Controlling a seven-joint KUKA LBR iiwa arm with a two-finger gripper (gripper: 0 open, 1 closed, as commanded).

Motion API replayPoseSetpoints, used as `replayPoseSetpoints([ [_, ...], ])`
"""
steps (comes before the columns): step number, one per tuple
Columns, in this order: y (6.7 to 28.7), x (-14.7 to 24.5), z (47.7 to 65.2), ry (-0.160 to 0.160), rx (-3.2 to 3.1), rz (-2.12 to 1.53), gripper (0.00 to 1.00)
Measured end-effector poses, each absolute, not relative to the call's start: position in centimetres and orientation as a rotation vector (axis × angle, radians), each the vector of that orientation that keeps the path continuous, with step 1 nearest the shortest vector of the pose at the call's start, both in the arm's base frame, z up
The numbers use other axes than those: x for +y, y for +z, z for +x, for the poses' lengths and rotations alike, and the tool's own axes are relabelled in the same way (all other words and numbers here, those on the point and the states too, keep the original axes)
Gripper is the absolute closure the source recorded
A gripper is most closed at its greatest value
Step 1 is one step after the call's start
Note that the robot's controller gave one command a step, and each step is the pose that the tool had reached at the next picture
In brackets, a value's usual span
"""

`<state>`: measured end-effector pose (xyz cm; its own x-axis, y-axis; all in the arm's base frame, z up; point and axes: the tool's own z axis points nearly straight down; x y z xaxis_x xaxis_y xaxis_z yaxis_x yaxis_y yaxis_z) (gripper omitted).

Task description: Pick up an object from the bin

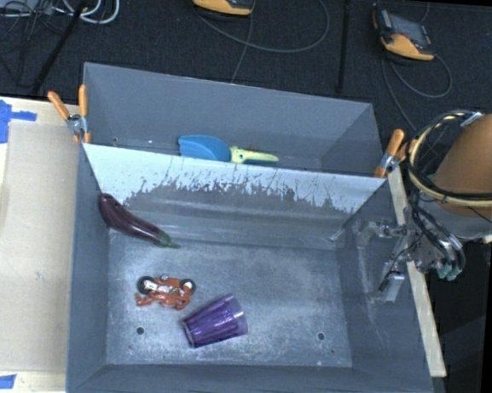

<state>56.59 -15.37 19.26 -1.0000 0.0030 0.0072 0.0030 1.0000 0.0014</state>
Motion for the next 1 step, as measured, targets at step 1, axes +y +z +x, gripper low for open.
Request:
replayPoseSetpoints([
  [1,19.75,-15.30,56.74,0.000,-3.142,0.001,0.00],
])
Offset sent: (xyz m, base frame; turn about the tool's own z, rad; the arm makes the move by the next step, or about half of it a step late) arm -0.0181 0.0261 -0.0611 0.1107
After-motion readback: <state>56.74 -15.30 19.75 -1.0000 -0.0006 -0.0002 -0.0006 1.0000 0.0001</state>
